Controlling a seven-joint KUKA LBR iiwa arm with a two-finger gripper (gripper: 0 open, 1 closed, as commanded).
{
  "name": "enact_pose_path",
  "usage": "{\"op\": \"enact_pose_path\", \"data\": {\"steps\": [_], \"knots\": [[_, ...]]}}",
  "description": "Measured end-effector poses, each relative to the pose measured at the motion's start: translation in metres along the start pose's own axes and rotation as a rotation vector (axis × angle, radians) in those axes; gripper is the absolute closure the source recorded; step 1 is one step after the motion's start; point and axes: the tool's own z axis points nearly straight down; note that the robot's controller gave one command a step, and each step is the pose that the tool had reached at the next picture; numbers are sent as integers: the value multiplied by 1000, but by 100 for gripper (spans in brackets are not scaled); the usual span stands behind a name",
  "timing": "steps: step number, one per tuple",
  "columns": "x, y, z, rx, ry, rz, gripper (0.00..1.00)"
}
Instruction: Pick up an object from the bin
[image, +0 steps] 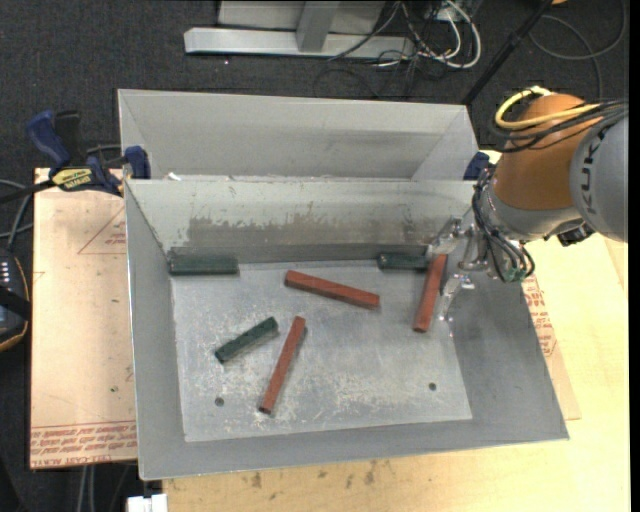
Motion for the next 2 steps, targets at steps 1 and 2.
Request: {"op": "enact_pose_path", "data": {"steps": [1,2], "knots": [[-20,4,25,0,0,-37,0],[-16,2,37,7,-25,-263,0]]}}
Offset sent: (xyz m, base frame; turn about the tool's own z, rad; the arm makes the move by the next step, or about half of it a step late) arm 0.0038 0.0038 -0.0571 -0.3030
